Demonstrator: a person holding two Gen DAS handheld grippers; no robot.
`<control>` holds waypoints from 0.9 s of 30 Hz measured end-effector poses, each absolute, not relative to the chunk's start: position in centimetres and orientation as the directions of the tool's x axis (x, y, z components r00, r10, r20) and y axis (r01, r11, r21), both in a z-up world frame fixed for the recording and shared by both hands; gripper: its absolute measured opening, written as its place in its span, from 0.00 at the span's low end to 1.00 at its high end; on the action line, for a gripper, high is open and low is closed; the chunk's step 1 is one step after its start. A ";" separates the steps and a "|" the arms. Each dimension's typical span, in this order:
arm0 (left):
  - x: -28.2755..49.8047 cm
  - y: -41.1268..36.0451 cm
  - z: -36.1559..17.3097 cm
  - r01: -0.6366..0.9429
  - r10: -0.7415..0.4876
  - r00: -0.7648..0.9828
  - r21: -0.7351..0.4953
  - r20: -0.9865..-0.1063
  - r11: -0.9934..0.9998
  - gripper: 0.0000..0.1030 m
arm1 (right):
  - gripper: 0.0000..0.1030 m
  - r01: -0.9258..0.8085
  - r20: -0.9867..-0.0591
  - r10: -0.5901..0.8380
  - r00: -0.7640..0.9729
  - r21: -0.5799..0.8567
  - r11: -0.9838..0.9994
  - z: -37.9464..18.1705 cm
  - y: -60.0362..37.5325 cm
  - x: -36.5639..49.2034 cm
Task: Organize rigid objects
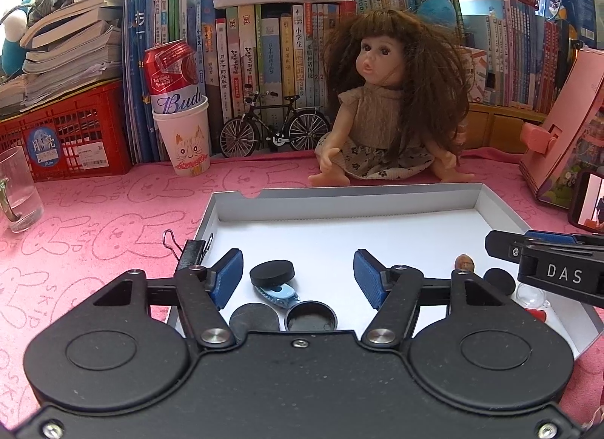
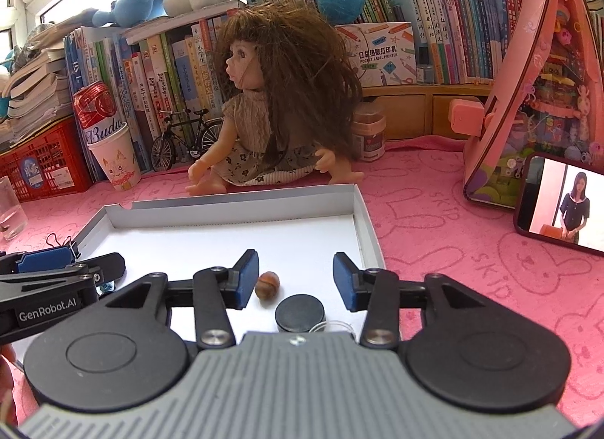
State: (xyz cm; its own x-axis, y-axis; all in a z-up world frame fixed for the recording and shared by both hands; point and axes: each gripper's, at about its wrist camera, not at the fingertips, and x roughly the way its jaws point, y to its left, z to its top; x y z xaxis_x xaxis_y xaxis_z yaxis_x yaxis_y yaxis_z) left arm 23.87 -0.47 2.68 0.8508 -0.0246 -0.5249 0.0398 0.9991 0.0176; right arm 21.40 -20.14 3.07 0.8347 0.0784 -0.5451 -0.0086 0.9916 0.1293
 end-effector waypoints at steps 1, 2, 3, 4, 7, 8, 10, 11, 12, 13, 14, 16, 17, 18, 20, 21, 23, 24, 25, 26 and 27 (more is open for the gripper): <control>23.7 -0.5 2.7 0.042 -0.027 0.851 0.016 -0.524 0.999 0.61 | 0.59 -0.010 -0.544 0.079 0.835 0.128 0.992 3.1 -20.1 21.3; 23.6 -0.5 2.8 0.043 -0.029 0.852 0.015 -0.523 0.999 0.62 | 0.60 -0.012 -0.543 0.079 0.836 0.126 0.992 3.2 -20.1 21.1; 23.4 -0.4 2.8 0.043 -0.029 0.852 0.014 -0.522 0.999 0.62 | 0.60 -0.015 -0.542 0.081 0.836 0.124 0.992 3.2 -20.1 20.9; 23.3 -0.4 2.9 0.044 -0.031 0.853 0.012 -0.521 0.999 0.62 | 0.61 -0.019 -0.541 0.083 0.837 0.121 0.992 3.3 -20.1 20.8; 22.8 -0.2 3.1 0.046 -0.038 0.854 0.003 -0.519 0.999 0.63 | 0.62 -0.028 -0.538 0.082 0.839 0.108 0.994 3.4 -19.9 20.2; 22.6 -0.2 3.2 0.045 -0.040 0.854 -0.002 -0.518 0.999 0.64 | 0.63 -0.031 -0.536 0.082 0.840 0.103 0.994 3.5 -19.9 20.0; 22.1 -0.1 3.3 0.046 -0.045 0.854 -0.011 -0.518 0.999 0.65 | 0.64 -0.036 -0.532 0.083 0.843 0.097 0.995 3.7 -19.8 19.7; 21.9 0.0 3.3 0.050 -0.050 0.855 -0.014 -0.517 0.999 0.65 | 0.65 -0.038 -0.530 0.083 0.844 0.096 0.995 3.7 -19.8 19.5; 21.6 0.0 3.4 0.052 -0.053 0.856 -0.016 -0.515 0.999 0.66 | 0.65 -0.038 -0.529 0.084 0.845 0.096 0.995 3.8 -19.8 19.3; 21.3 0.0 3.5 0.054 -0.055 0.857 -0.017 -0.513 0.998 0.66 | 0.66 -0.038 -0.527 0.084 0.846 0.096 0.995 3.9 -19.8 19.1; 21.0 0.1 3.6 0.056 -0.057 0.858 -0.019 -0.510 0.998 0.67 | 0.68 -0.038 -0.526 0.084 0.847 0.098 0.994 4.0 -19.8 18.9; 20.4 0.2 3.7 0.059 -0.062 0.861 -0.022 -0.506 0.998 0.69 | 0.70 -0.038 -0.522 0.085 0.849 0.100 0.994 4.1 -19.8 18.4; 20.2 0.3 3.8 0.060 -0.064 0.861 -0.024 -0.504 0.998 0.70 | 0.71 -0.038 -0.519 0.084 0.851 0.099 0.994 4.2 -19.8 18.2; 19.8 0.3 4.0 0.060 -0.065 0.862 -0.027 -0.503 0.998 0.71 | 0.72 -0.038 -0.516 0.083 0.852 0.098 0.994 4.2 -19.8 17.9; 19.2 0.5 4.2 0.063 -0.071 0.863 -0.032 -0.500 0.997 0.71 | 0.74 -0.041 -0.512 0.084 0.855 0.095 0.995 4.4 -19.8 17.5; 18.8 0.6 4.3 0.066 -0.075 0.865 -0.035 -0.496 0.997 0.71 | 0.74 -0.042 -0.510 0.084 0.856 0.094 0.995 4.6 -19.7 17.2; 18.1 0.7 4.5 0.071 -0.081 0.867 -0.040 -0.491 0.997 0.71 | 0.76 -0.046 -0.503 0.086 0.860 0.091 0.995 4.7 -19.7 16.7; 17.7 0.8 4.6 0.073 -0.085 0.868 -0.043 -0.489 0.996 0.71 | 0.76 -0.051 -0.500 0.088 0.861 0.089 0.995 4.8 -19.7 16.4; 17.3 0.8 4.6 0.077 -0.089 0.869 -0.046 -0.487 0.996 0.72 | 0.77 -0.056 -0.497 0.091 0.863 0.085 0.995 4.9 -19.6 16.1; 17.0 0.9 4.7 0.079 -0.093 0.869 -0.050 -0.486 0.996 0.72 | 0.78 -0.059 -0.495 0.092 0.864 0.082 0.995 5.0 -19.6 15.8; 16.6 0.9 4.7 0.082 -0.098 0.869 -0.054 -0.485 0.995 0.72 | 0.78 -0.064 -0.493 0.094 0.865 0.077 0.995 5.1 -19.5 15.5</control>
